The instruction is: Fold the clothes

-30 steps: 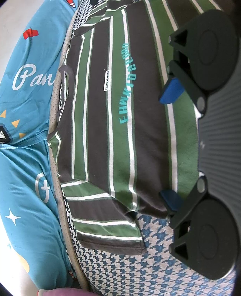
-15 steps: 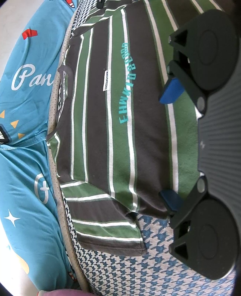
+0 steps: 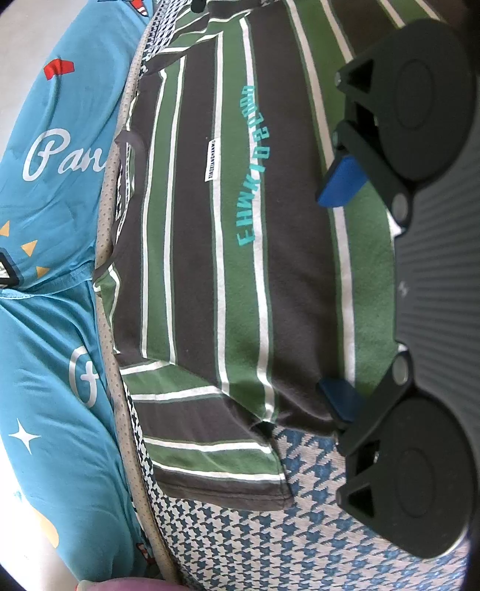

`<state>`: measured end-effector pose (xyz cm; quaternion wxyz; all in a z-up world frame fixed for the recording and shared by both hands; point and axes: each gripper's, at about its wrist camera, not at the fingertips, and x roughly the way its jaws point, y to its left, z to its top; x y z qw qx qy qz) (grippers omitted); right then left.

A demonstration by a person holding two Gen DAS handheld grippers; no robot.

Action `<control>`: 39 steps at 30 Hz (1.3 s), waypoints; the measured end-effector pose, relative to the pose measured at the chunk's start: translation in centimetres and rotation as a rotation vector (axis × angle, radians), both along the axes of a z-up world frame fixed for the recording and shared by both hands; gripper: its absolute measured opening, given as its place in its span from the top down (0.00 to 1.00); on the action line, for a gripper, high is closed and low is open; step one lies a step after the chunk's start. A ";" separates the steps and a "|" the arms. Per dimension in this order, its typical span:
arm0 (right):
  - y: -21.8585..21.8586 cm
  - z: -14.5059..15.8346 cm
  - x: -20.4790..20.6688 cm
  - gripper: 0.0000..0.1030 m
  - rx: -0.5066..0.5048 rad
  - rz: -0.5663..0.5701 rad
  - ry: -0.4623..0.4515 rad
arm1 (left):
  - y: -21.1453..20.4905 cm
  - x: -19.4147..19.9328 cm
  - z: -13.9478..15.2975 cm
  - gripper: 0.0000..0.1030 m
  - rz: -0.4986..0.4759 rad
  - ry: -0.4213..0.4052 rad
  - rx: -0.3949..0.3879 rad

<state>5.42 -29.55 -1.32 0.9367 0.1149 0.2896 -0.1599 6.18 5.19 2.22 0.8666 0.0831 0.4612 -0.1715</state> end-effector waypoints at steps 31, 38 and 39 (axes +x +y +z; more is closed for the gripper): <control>13.0 7.0 0.6 0.81 0.057 0.415 -0.099 | 2.2 0.1 1.4 0.00 0.066 -0.018 -0.029; 12.3 5.0 0.5 0.81 0.003 0.416 0.017 | 2.4 0.5 1.5 0.00 0.079 -0.021 -0.027; 12.3 4.7 0.4 0.81 -0.002 0.420 0.028 | 2.6 0.6 1.5 0.00 0.087 -0.022 -0.029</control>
